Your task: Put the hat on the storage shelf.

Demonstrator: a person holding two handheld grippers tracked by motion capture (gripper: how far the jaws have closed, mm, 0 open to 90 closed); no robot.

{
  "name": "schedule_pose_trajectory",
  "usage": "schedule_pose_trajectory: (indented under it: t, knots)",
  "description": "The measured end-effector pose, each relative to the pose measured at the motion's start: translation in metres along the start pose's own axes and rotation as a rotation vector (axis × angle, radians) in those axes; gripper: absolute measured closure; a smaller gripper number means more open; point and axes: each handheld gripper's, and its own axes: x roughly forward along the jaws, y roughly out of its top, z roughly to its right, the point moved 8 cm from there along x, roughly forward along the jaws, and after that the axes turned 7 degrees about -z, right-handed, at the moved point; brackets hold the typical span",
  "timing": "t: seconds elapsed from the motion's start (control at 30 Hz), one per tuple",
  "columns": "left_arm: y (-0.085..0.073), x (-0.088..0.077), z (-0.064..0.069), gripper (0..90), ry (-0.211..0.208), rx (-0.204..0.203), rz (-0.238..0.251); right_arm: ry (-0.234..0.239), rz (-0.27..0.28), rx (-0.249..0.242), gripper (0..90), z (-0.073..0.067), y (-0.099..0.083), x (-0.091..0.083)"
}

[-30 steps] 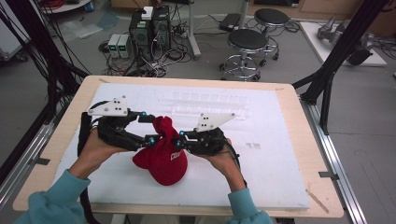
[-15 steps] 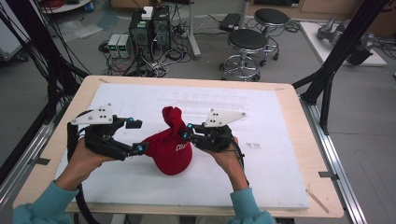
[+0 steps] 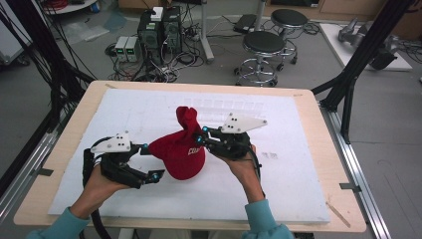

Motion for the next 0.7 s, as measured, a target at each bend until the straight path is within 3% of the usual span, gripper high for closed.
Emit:
schedule_pose_trajectory:
  t: [0.2, 0.37, 0.47, 0.7]
  knots:
    - [-0.008, 0.011, 0.003, 20.5, 0.012, -0.014, 0.039, -0.013, 0.022, 0.004, 84.9, 0.001, 0.004, -0.004]
    - [-0.014, 0.022, 0.005, 22.5, 0.004, -0.028, 0.038, -0.026, 0.038, 0.01, 84.9, 0.002, 0.006, -0.006]
    - [-0.014, 0.026, 0.009, 31.2, -0.003, -0.009, 0.05, -0.034, 0.044, 0.011, 84.9, 0.003, 0.007, -0.007]
    - [-0.01, 0.037, 0.012, 48.7, -0.016, -0.012, 0.057, -0.03, 0.065, 0.015, 84.9, 0.001, 0.009, -0.008]
